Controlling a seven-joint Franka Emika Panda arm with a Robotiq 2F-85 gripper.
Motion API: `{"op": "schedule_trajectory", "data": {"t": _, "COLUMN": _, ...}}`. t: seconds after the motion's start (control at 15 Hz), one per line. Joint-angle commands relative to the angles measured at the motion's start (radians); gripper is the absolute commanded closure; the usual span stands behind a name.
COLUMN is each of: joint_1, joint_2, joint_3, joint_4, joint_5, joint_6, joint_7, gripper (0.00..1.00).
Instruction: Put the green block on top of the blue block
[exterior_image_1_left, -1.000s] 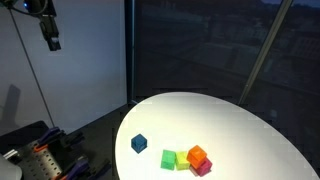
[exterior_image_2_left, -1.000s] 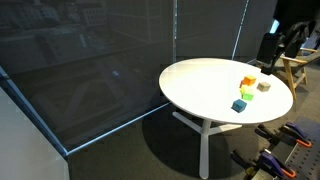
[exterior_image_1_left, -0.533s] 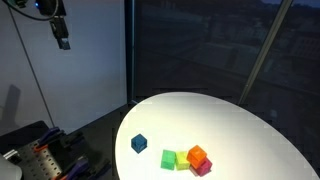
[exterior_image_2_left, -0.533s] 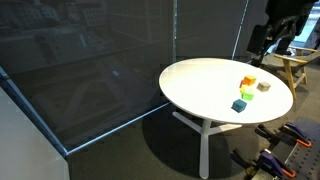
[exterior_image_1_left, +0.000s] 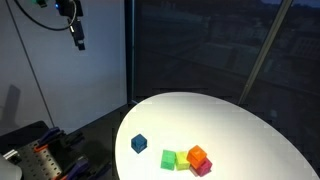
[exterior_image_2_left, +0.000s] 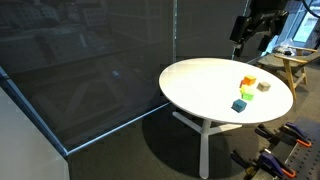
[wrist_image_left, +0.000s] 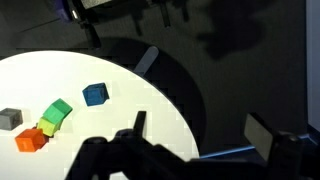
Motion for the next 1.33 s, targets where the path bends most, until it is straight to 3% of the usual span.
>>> {"op": "schedule_trajectory", "data": {"t": 0.0, "joint_1": -0.032, "joint_2": 0.068, "joint_3": -0.045, "joint_4": 0.065, "joint_5": 0.03, "joint_6": 0.014, "joint_7": 0.021, "gripper": 0.0}}
{"op": "schedule_trajectory", "data": {"t": 0.47, "joint_1": -0.102, "joint_2": 0.149, "joint_3": -0.121, "joint_4": 0.136, "joint_5": 0.018, "joint_6": 0.025, "joint_7": 0.035, "gripper": 0.0}}
{"op": "schedule_trajectory", "data": {"t": 1.27, "joint_1": -0.15, "joint_2": 0.22, "joint_3": -0.187, "joint_4": 0.19, "joint_5": -0.005, "joint_6": 0.031, "joint_7": 0.018, "gripper": 0.0}}
